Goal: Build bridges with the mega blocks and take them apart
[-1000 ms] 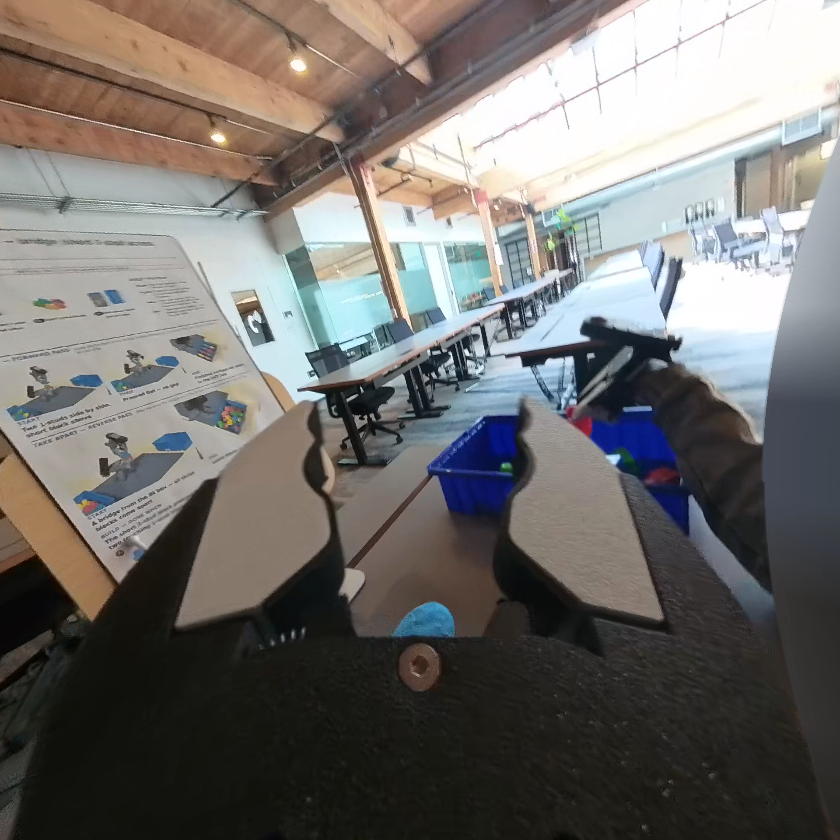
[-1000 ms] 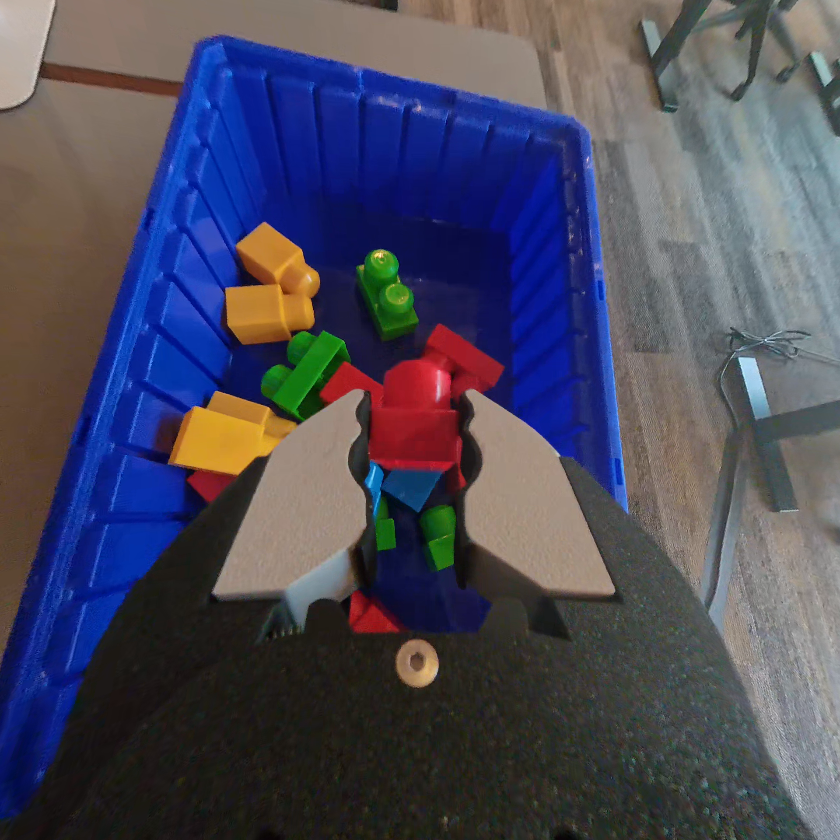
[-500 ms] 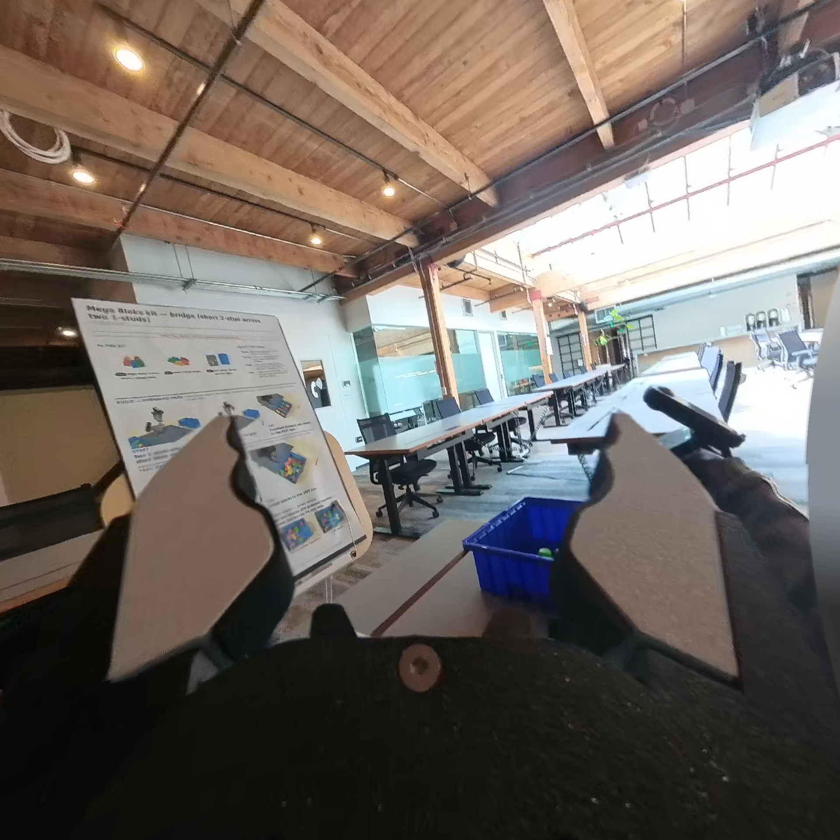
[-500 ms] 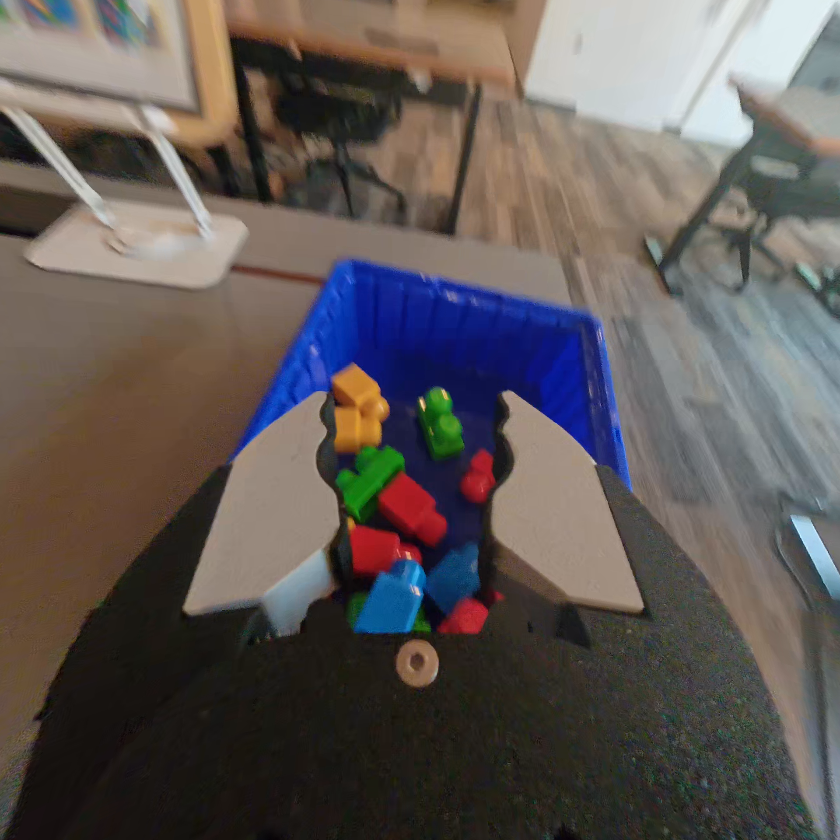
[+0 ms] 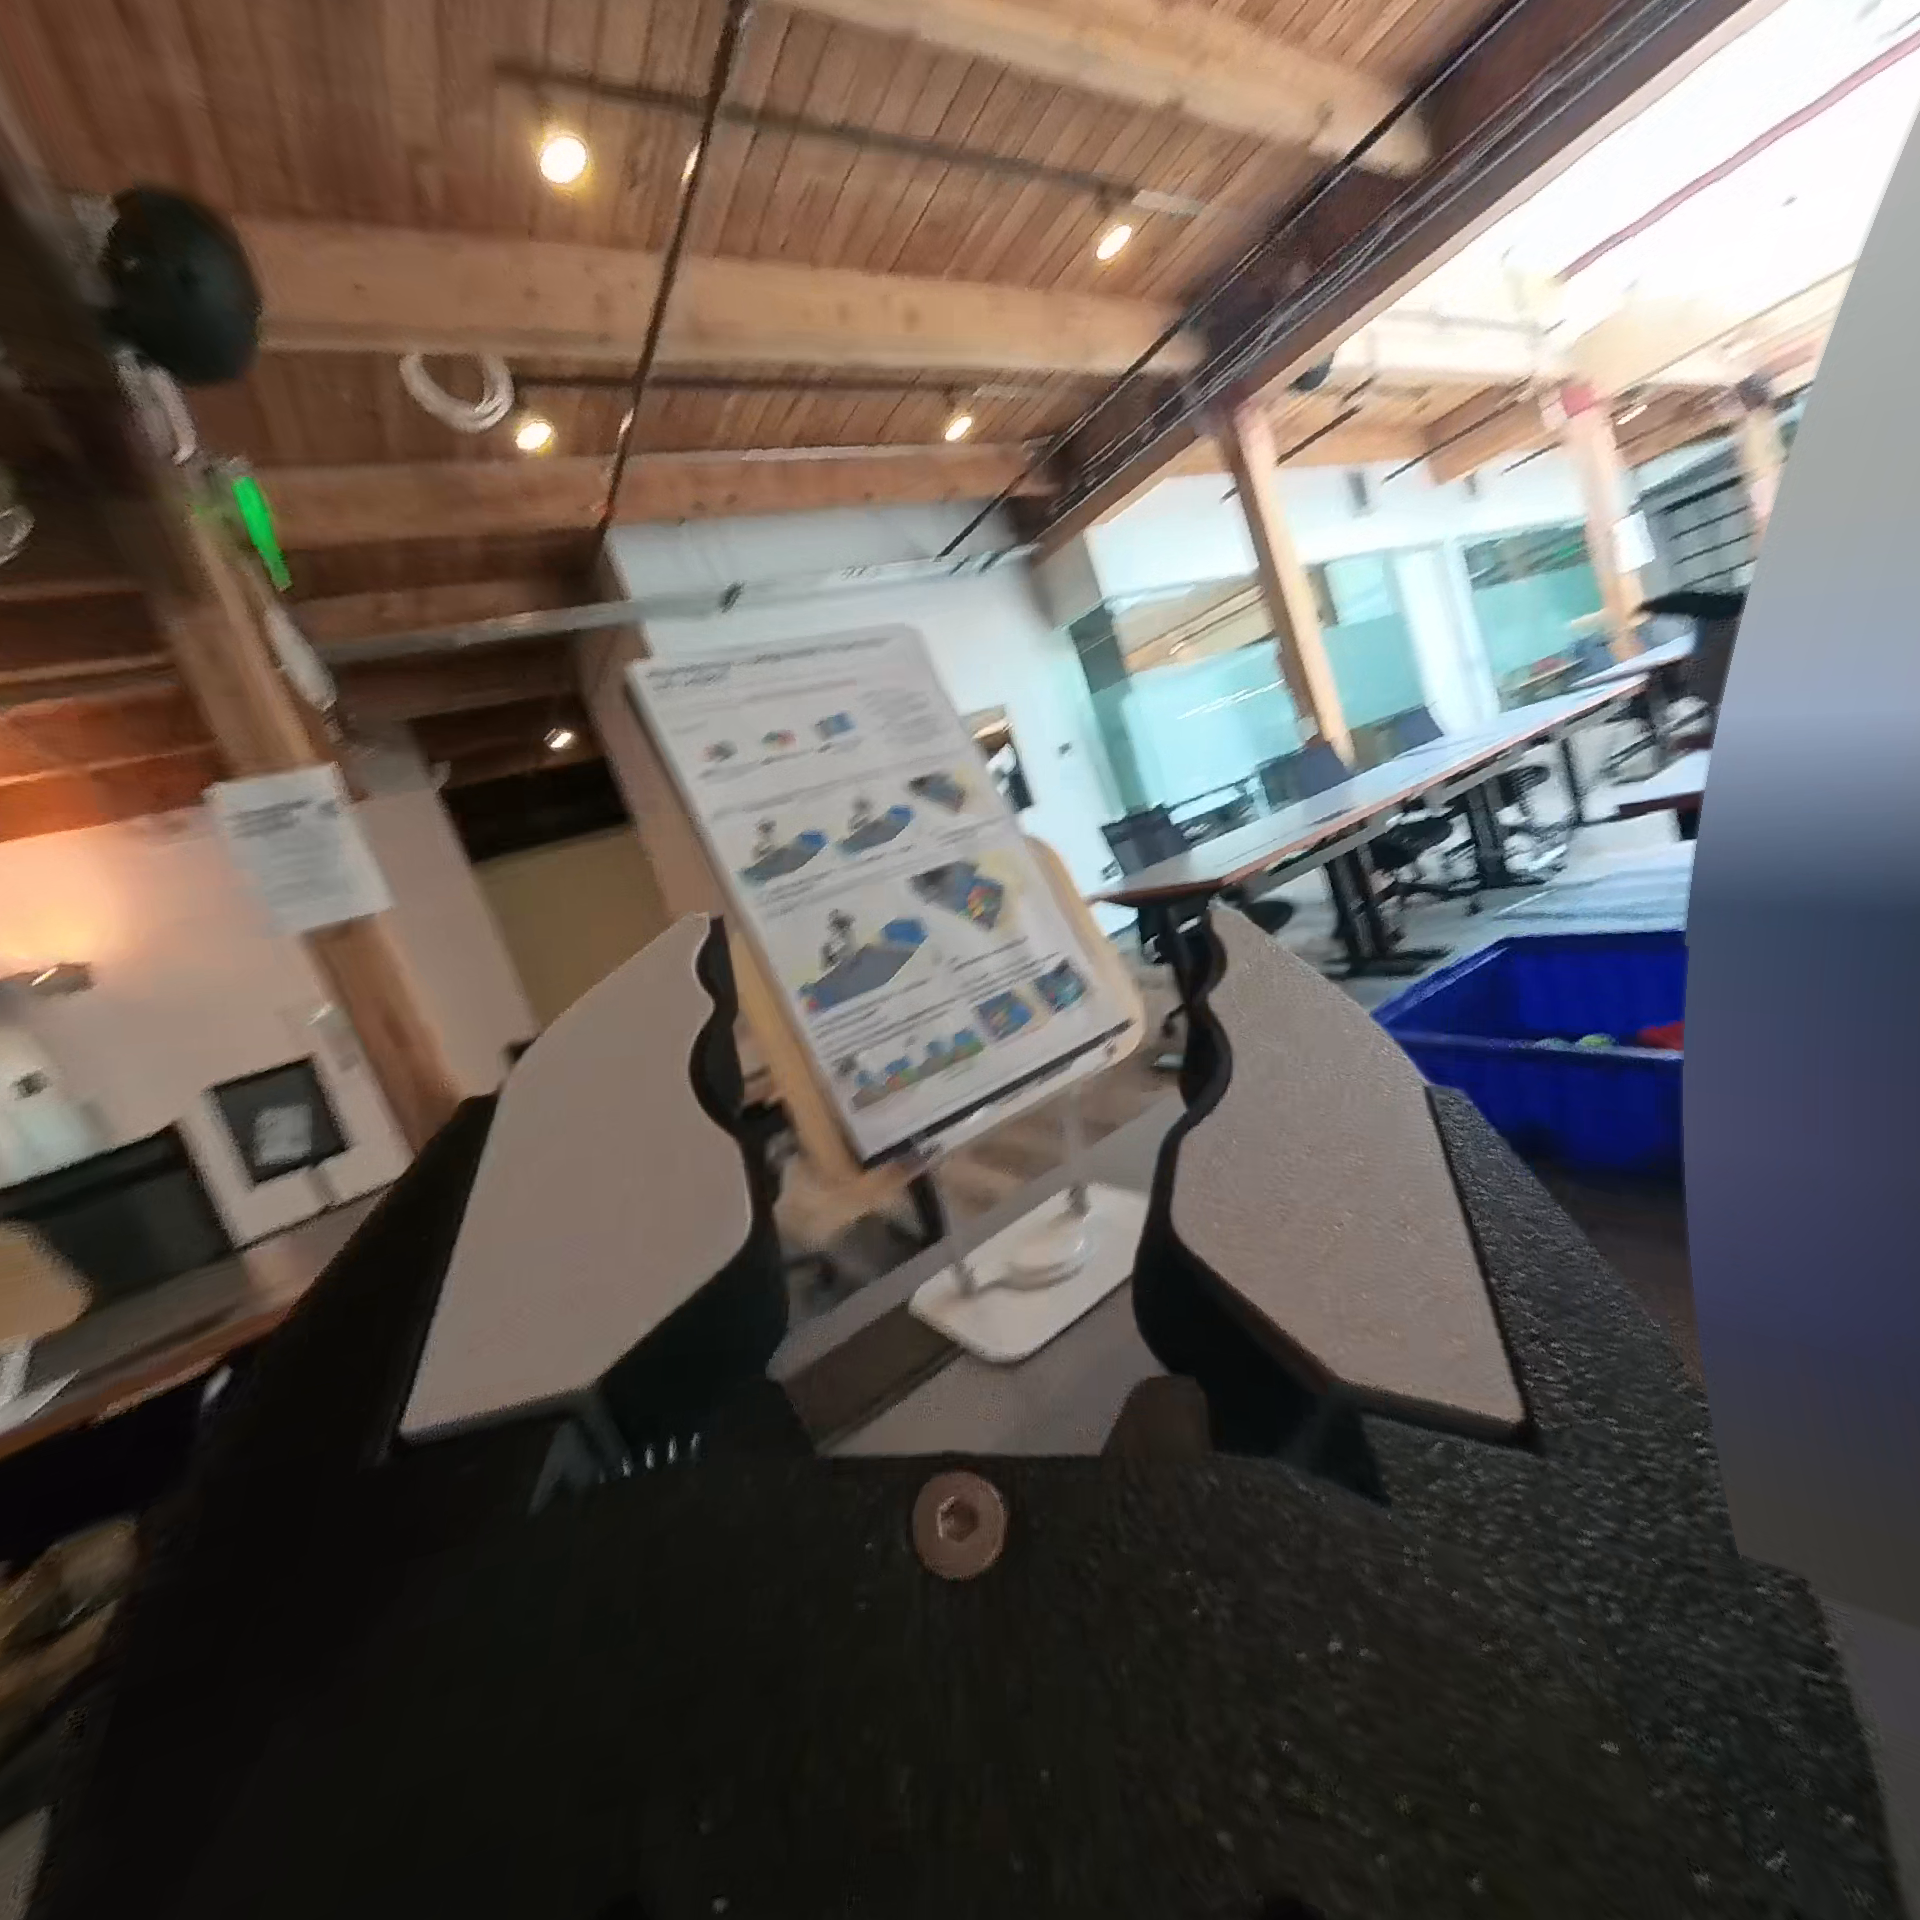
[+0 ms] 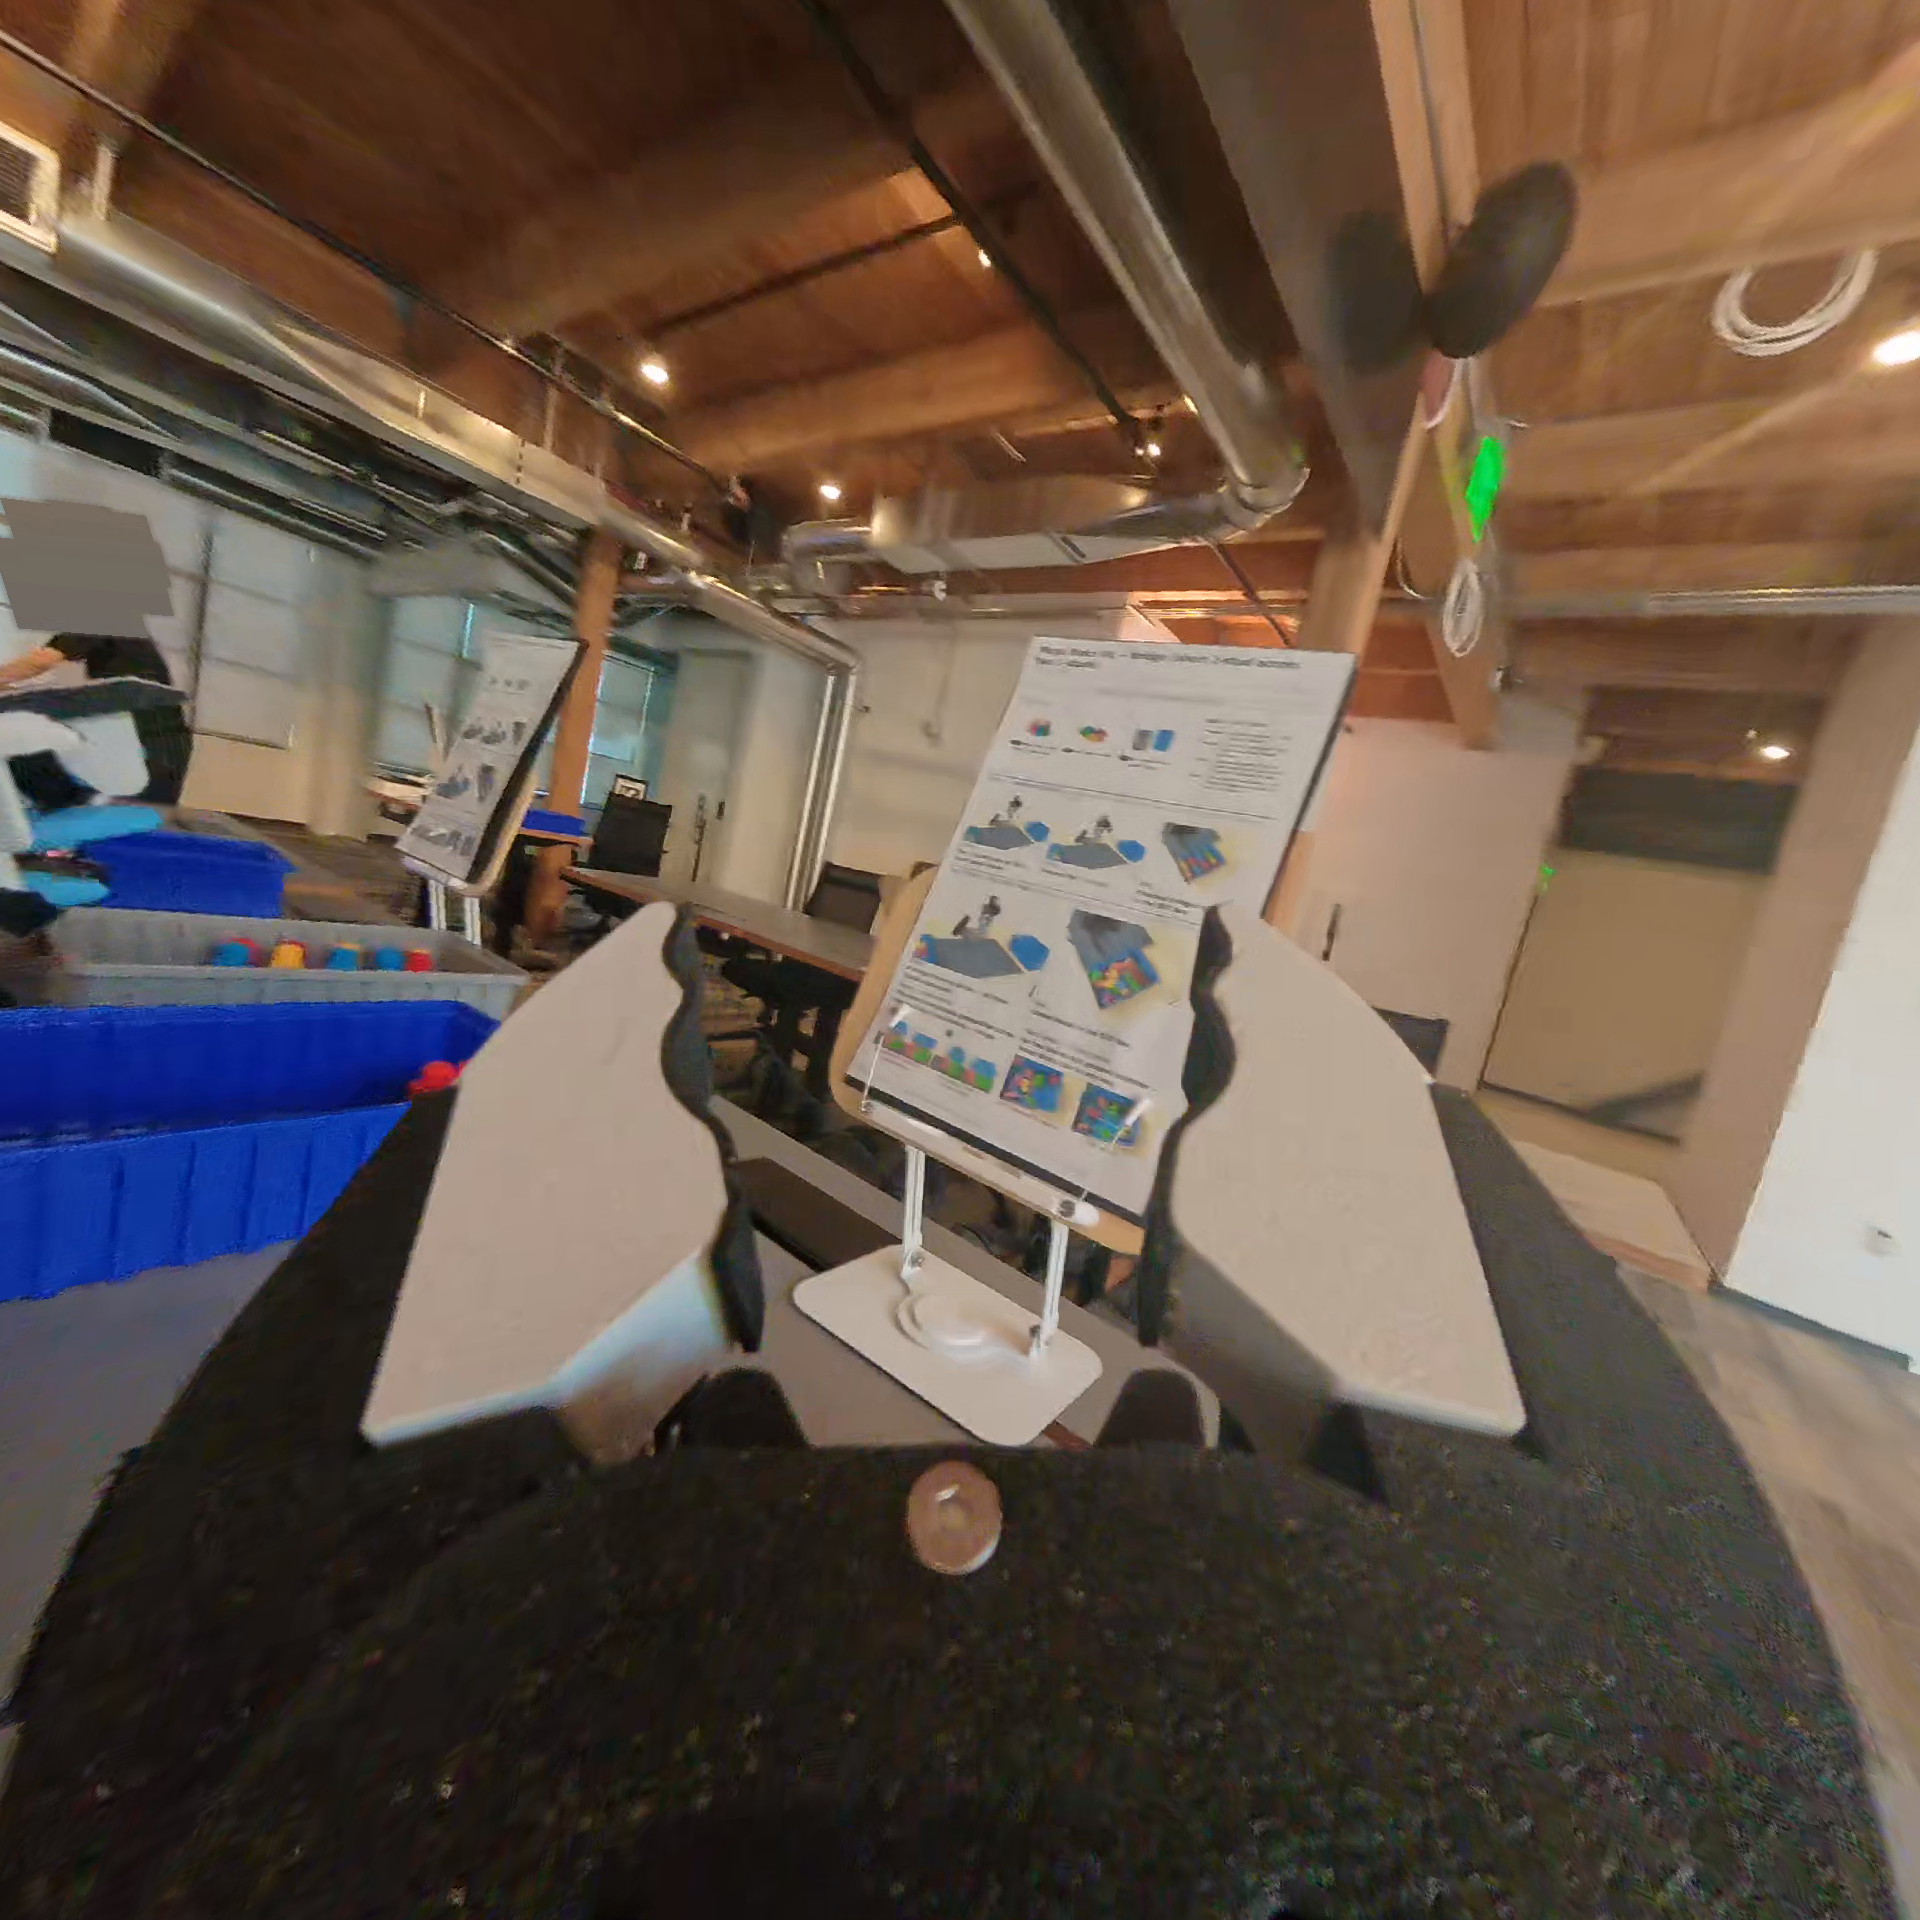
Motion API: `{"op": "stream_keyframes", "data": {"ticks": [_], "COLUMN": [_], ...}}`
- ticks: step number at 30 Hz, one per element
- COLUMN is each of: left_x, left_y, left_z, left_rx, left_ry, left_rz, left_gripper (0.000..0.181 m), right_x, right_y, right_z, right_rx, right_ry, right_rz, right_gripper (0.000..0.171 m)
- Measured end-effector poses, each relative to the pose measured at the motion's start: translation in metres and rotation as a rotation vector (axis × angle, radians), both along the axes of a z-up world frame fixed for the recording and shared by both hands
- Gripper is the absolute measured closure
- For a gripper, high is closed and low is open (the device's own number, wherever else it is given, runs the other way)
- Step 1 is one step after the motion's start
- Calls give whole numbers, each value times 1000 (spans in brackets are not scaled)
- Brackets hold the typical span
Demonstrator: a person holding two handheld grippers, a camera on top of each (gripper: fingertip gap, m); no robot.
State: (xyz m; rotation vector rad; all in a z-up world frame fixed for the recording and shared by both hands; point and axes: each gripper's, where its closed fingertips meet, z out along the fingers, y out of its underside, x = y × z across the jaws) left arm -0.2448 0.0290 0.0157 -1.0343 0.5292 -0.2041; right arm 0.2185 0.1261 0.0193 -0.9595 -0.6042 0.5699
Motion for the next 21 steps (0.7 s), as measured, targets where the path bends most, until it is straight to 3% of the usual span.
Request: {"op": "stream_keyframes", "data": {"ticks": [4, 10, 21], "left_x": [-64, -144, -219], "left_y": [-8, 9, 141], "left_z": [-31, -98, -212], "left_rx": [-202, -575, -976], "left_ry": [48, 69, -99], "left_rz": [178, 363, 412], "left_gripper": [112, 102, 93], "right_x": [-22, -45, -47], "right_y": [5, 9, 1], "right_z": [-6, -13, -9], "right_rx": [-16, -30, 4], "right_ry": [-80, -163, -195], "right_rz": [2, 20, -11], "right_gripper": [82, 82, 82]}}
